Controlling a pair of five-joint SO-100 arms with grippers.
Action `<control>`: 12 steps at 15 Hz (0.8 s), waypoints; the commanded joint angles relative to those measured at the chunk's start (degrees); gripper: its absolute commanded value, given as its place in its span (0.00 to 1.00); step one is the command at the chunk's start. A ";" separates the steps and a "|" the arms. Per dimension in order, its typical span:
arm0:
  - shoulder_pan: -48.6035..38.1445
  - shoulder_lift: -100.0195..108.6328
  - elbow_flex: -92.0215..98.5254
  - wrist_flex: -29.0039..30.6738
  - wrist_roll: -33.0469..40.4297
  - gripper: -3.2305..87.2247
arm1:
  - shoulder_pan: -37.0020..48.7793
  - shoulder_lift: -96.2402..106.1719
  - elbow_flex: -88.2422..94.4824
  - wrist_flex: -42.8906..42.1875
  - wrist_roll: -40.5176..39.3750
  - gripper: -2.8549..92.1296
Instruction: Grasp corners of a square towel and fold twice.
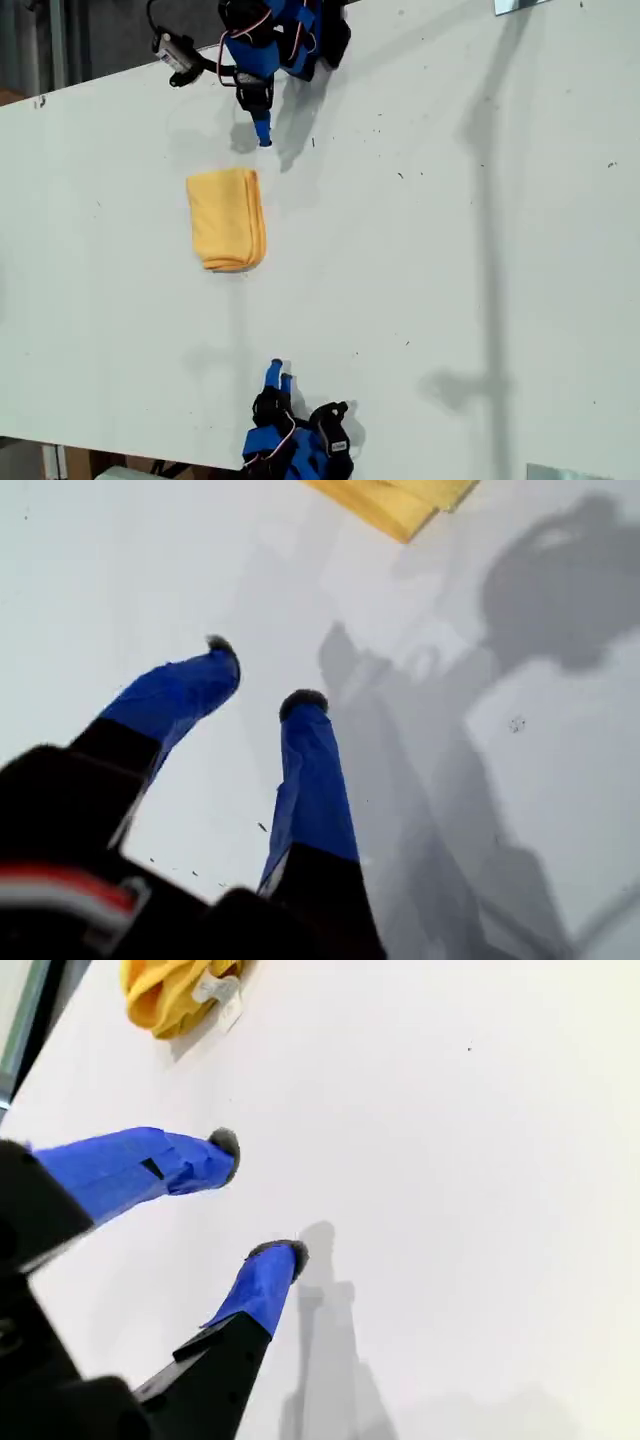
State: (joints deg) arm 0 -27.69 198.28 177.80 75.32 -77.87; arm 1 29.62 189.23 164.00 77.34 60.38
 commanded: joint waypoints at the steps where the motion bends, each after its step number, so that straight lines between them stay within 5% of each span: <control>1: 7.03 0.44 0.53 0.09 0.18 0.13 | -0.09 -0.53 0.70 1.32 2.55 0.08; 3: 6.15 0.44 0.62 -0.18 16.00 0.13 | -0.70 -0.53 1.05 1.14 3.43 0.07; 4: 6.15 0.44 0.70 -0.44 18.11 0.13 | -0.35 -0.53 1.05 1.32 3.43 0.06; 12: 6.15 0.44 0.70 -0.44 17.84 0.13 | -0.97 -0.53 1.05 1.32 3.43 0.05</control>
State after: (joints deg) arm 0 -21.80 198.28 178.24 74.97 -60.56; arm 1 29.00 188.88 165.67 78.66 63.46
